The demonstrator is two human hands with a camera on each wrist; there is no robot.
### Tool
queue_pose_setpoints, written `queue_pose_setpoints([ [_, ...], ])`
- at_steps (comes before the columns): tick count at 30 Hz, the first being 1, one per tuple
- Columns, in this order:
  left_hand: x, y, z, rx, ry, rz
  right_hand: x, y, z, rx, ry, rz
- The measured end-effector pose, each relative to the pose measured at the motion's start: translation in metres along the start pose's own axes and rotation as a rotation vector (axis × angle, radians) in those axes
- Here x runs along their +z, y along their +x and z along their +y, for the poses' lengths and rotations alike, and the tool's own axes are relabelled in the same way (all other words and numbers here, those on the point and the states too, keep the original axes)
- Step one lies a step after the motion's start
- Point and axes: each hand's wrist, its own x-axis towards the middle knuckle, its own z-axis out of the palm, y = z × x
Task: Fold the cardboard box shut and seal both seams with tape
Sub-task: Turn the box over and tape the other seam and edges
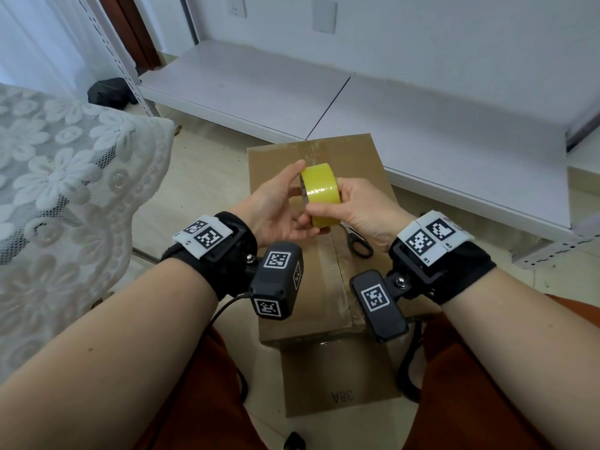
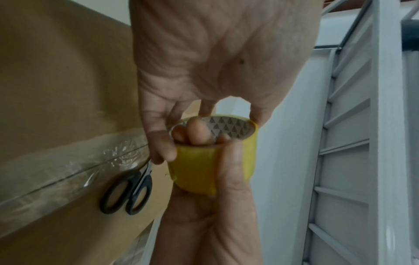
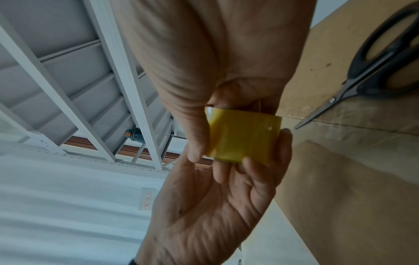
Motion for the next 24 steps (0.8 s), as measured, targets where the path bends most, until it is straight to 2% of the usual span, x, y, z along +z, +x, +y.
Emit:
queue_pose_setpoints([
  [5,0.0004,-0.0014,0.0009,0.058,0.116,0.01,0.001,0.0042,0.0026,-0.007,0.018,0.151],
  [7,0.001,-0.0013,0.0004,0.073,0.128,0.013,-0.0004,0.0049,0.0026,0.003,0.026,0.168],
  [14,0.0007,0.0024,-0.0003,0.043,-0.003,0.046,0.0009,0.0067,0.0016,0.01,0.056,0.146],
  [18,-0.0008,0.0031,0.0012,0.016,-0.082,0.058,-0.0005,0.0053,0.0022,-0.011,-0.051,0.105],
  [24,-0.0016,0.0065,-0.0008,-0.027,-0.124,0.048,-0.0053,0.0038,0.0007,-0.009,-0.02,-0.003],
])
